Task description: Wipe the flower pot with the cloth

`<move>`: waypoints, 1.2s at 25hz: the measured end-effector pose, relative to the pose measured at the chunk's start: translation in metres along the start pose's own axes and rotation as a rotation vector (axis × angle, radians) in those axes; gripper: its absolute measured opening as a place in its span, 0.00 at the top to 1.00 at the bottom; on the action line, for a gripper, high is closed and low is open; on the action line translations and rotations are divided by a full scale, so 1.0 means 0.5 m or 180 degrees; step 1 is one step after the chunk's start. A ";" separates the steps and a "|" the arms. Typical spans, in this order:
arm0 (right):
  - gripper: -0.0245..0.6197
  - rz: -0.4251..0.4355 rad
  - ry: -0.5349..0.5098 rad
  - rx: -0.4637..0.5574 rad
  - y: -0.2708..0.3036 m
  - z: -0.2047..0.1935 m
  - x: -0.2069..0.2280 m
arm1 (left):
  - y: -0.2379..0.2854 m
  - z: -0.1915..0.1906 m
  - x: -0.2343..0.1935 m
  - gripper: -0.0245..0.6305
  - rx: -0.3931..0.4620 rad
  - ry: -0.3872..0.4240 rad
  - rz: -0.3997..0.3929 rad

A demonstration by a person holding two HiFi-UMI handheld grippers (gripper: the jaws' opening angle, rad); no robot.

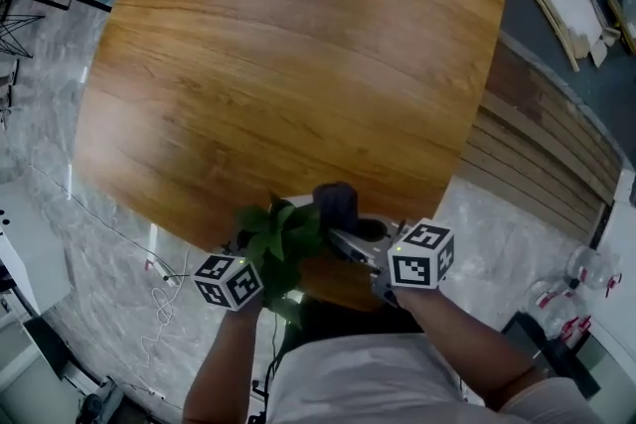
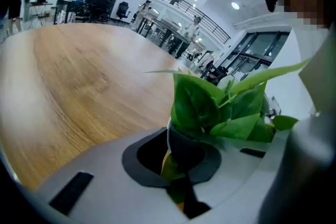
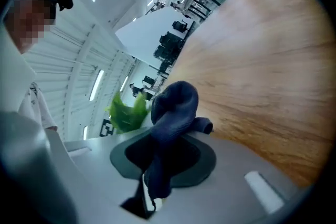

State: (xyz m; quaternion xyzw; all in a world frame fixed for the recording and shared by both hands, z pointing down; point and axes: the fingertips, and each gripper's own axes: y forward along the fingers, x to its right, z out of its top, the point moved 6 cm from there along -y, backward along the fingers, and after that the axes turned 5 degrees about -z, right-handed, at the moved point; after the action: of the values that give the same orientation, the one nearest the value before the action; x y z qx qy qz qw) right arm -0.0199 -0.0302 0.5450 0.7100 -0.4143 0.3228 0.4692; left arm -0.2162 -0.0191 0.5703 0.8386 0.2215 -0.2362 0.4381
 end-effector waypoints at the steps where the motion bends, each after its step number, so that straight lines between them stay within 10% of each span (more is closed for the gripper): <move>1: 0.86 -0.0124 0.0029 -0.0008 0.000 -0.002 0.033 | 0.003 0.000 -0.003 0.93 0.0005 -0.0037 0.0003; 6: 0.86 -0.0446 -0.0043 -0.0049 0.002 -0.010 0.085 | 0.008 -0.006 -0.006 0.93 0.0031 -0.0185 0.0099; 14: 0.86 0.0135 -0.0309 -0.0027 0.008 -0.023 -0.096 | 0.001 -0.006 -0.004 0.93 -0.0015 -0.0527 0.0287; 23: 0.86 -0.0696 -0.0069 -0.0182 -0.017 -0.060 0.118 | 0.016 0.015 0.049 0.94 -0.0020 -0.0252 0.0349; 30: 0.86 -0.0690 -0.0256 -0.0150 -0.064 -0.039 0.093 | 0.030 0.014 0.100 0.93 -0.0081 -0.0189 0.0442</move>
State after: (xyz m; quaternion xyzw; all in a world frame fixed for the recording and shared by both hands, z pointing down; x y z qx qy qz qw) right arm 0.0282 -0.0181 0.5786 0.7518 -0.3611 0.2315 0.5009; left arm -0.1695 -0.0244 0.5466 0.8390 0.1527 -0.2271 0.4704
